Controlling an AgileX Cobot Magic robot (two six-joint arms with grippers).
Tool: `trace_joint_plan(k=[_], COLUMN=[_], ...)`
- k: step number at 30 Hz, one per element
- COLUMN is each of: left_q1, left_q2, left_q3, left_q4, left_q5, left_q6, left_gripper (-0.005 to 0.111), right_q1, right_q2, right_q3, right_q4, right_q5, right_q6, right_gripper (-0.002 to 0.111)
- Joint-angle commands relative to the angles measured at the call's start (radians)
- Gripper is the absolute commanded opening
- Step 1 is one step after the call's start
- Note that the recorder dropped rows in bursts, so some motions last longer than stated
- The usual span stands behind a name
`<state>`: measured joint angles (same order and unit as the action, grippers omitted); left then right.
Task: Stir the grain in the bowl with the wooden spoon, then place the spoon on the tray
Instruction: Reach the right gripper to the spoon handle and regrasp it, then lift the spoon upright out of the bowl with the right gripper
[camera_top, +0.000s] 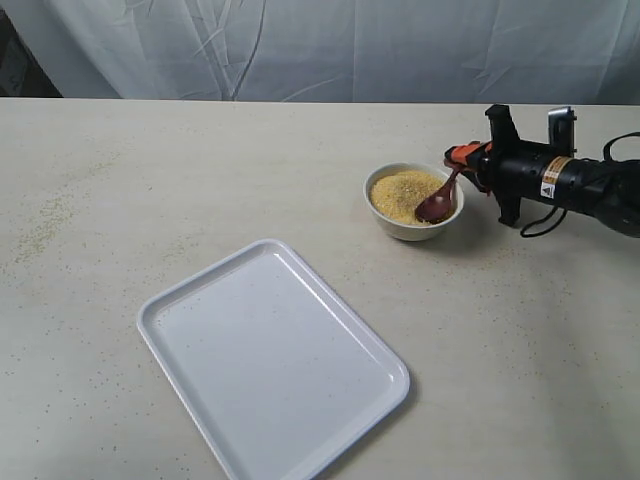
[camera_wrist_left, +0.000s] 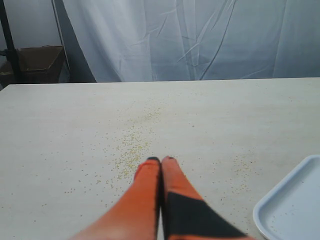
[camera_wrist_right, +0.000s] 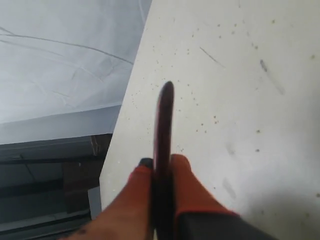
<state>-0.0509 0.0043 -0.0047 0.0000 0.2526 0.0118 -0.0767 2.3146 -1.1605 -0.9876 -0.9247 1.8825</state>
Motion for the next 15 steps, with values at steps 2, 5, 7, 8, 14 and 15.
trace_joint_plan(k=[2, 5, 7, 8, 14, 15], left_q1=[-0.002, -0.002, -0.002, -0.002, -0.002, -0.002], left_q2=[-0.004, -0.004, -0.004, -0.004, -0.004, -0.004], left_q3=[0.005, 0.005, 0.005, 0.005, 0.005, 0.005], left_q4=[0.000, 0.000, 0.000, 0.000, 0.000, 0.000], left_q5=[-0.014, -0.014, -0.014, -0.014, -0.014, -0.014], left_q6=[-0.001, -0.001, -0.001, -0.001, -0.001, -0.001], left_gripper=[0.000, 0.000, 0.000, 0.000, 0.000, 0.000], right_q1=[-0.002, -0.002, -0.002, -0.002, 0.050, 0.072], right_q2=[-0.001, -0.032, -0.072, -0.092, -0.254, -0.267], right_q3=[-0.003, -0.003, -0.003, -0.003, -0.003, -0.003], right_q4=[0.129, 0.183, 0.185, 0.176, 0.047, 0.043], right_q5=[-0.131, -0.220, -0.255, -0.259, -0.148, -0.097], right_q6=[-0.086, -0.134, -0.205, -0.244, -0.672, -0.749], right_gripper=[0.005, 0.006, 0.006, 0.006, 0.005, 0.005])
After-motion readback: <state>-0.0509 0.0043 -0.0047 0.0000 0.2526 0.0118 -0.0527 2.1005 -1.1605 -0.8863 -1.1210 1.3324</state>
